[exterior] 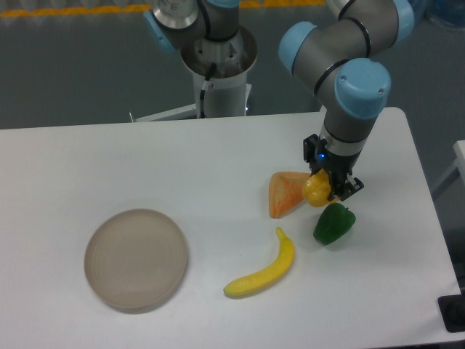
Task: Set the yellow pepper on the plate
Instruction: 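Close the gripper on the yellow pepper beside the orange wedge, then lift the yellow pepper and carry it over the beige plate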
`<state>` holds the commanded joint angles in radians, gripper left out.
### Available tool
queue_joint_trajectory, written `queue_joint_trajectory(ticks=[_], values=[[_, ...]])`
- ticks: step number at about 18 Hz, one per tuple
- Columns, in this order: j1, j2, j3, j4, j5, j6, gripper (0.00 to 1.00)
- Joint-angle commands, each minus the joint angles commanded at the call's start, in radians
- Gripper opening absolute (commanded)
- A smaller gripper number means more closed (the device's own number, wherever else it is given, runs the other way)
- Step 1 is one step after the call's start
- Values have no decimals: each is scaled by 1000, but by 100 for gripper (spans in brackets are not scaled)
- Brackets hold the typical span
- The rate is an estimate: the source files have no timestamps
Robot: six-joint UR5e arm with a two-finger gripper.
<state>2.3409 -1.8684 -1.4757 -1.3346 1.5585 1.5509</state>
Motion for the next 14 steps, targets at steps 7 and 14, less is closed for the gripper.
queue_joint_trajectory(ticks=[7,14], values=[[-37,2,21,-9,3,-21,19],[-192,14,5,-12,-8,-178,18]])
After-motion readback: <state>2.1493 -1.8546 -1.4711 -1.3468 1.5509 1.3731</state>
